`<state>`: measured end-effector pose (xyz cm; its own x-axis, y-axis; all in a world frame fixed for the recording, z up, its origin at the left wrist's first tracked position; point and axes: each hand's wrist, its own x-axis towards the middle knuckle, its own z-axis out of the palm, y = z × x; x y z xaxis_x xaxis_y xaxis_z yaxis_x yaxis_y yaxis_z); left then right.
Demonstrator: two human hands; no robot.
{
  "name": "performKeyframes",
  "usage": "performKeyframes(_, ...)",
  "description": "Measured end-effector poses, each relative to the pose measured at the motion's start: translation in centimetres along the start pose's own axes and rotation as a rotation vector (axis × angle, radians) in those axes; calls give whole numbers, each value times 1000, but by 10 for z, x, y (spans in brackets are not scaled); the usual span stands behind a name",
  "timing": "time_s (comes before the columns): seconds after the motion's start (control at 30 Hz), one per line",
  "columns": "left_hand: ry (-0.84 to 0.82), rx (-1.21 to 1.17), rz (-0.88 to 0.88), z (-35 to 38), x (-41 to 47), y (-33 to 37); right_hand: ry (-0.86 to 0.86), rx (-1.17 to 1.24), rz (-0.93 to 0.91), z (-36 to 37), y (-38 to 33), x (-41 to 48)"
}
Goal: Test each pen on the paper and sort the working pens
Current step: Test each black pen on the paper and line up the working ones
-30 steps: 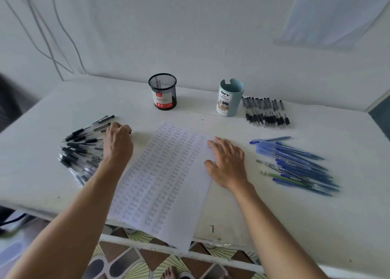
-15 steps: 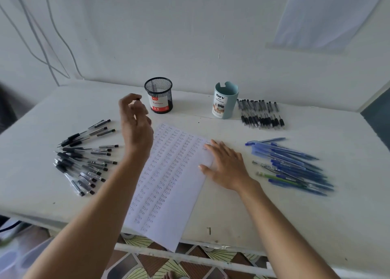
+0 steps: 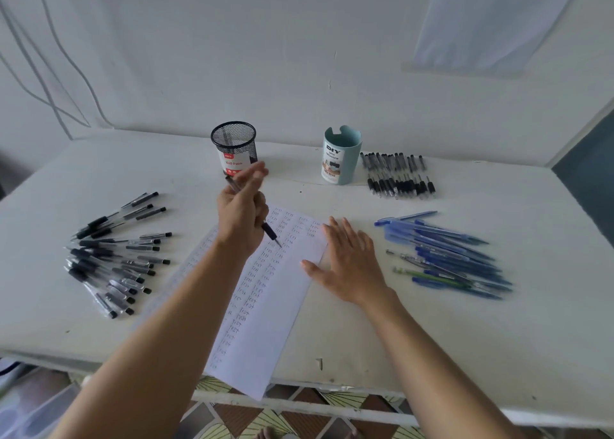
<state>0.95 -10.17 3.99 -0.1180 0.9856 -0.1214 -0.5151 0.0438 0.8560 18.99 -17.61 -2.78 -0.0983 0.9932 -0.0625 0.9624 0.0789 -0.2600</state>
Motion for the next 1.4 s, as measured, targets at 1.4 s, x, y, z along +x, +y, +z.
performKeyframes(1.4,-240,1103,225,3,25,-64,100,85,33,6,5,6)
